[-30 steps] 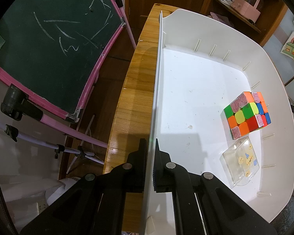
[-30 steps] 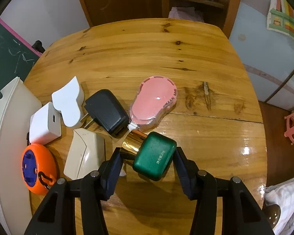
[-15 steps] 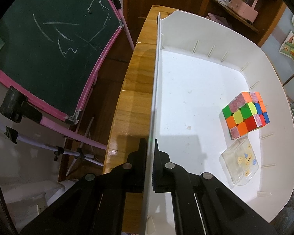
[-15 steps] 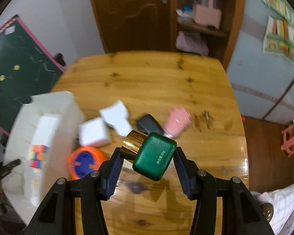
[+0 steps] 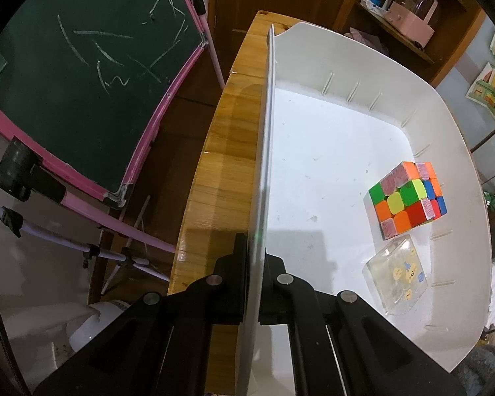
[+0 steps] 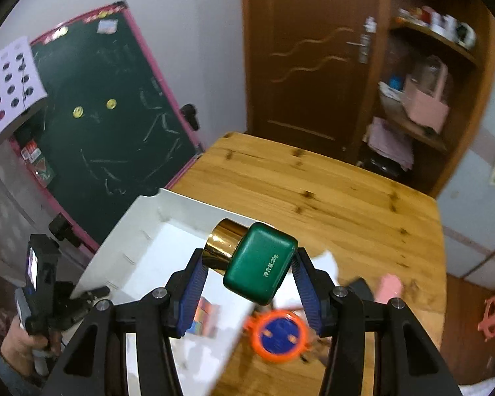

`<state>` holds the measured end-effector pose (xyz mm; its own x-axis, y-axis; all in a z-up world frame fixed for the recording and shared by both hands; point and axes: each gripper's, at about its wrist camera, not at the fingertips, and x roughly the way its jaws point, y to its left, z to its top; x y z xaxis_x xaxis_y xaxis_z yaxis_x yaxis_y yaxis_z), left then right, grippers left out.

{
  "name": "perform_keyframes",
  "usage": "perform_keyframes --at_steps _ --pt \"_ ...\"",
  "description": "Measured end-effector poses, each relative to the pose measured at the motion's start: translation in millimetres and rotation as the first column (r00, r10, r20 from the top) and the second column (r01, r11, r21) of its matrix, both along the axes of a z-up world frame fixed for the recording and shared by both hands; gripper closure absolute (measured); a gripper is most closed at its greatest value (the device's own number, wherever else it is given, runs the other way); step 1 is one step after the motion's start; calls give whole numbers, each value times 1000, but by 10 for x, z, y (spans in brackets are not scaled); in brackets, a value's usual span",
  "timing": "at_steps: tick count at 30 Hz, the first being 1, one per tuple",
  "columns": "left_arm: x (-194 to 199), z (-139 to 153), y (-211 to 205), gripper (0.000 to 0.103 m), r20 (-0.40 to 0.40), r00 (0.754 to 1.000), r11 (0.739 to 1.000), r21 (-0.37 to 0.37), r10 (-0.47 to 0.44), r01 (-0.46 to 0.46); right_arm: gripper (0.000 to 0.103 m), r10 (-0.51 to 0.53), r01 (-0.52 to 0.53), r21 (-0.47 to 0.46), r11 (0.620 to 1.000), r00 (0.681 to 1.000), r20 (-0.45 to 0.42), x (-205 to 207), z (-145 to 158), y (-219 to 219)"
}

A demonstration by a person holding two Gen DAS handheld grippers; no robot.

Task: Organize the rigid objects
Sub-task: 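Close the right gripper around the green bottle and lift it, then carry the green bottle into the white bin and open the right gripper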

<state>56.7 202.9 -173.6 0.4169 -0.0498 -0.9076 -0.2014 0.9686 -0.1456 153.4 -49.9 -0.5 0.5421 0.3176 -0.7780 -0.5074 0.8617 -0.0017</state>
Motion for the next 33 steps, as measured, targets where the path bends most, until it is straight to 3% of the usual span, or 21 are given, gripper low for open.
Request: perform_keyframes --at_steps 6,13,18,26,33 --pt "-17 5 2 99 12 1000 1000 -7 3 -3 50 20 -23 -55 998 999 -50 245 -372 585" --pt "-13 7 -8 99 11 1000 1000 -4 2 -2 50 16 -30 -122 992 993 -117 447 -867 952" --pt "-13 8 -12 99 9 1000 1000 -2 4 -4 50 -16 -11 -137 991 980 -197 612 -1190 1026" --pt "-7 9 -31 99 6 1000 1000 13 4 -4 50 -101 27 -214 976 934 -342 835 -1746 1039" --pt "5 8 -44 99 2 1000 1000 20 3 -3 49 -132 32 -268 963 922 -364 861 -1823 1021"
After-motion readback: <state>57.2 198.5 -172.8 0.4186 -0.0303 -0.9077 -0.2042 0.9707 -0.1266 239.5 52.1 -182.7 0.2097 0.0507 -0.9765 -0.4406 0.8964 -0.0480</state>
